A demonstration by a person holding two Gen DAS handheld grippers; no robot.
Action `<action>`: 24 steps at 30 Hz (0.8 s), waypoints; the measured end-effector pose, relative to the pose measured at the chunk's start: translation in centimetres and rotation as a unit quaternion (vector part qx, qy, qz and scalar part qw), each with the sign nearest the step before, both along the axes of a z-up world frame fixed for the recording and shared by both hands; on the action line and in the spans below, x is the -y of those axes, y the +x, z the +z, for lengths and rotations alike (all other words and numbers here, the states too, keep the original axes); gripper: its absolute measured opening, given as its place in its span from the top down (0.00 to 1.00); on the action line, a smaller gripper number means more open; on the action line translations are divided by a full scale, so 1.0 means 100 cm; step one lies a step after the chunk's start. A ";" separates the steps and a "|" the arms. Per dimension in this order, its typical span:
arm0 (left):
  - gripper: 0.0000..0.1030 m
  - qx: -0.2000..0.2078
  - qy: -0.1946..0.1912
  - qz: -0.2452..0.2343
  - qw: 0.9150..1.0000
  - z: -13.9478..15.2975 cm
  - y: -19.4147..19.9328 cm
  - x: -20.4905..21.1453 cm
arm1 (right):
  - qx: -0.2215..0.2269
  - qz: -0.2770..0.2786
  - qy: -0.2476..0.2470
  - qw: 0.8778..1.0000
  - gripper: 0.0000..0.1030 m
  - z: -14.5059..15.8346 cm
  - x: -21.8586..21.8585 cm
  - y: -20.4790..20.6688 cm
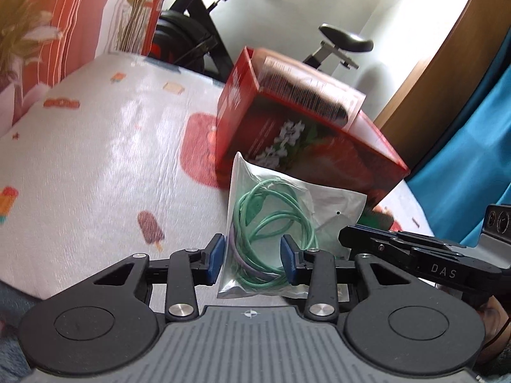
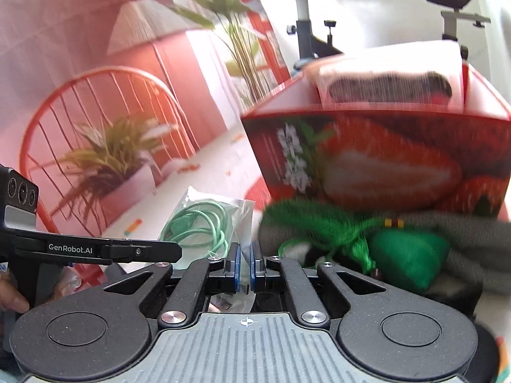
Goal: Organize soft objects
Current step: 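Lift the cable bag with the left tool and carry it over the box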
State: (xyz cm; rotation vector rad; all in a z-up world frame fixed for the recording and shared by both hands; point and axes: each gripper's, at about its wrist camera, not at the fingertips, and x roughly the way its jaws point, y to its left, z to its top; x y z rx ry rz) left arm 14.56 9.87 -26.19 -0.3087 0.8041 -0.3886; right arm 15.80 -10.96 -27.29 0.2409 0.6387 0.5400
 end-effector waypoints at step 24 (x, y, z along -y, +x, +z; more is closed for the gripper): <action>0.61 0.111 0.045 -0.078 0.990 0.118 0.102 0.066 | 0.078 -0.080 0.006 0.994 0.95 0.098 0.069 0.095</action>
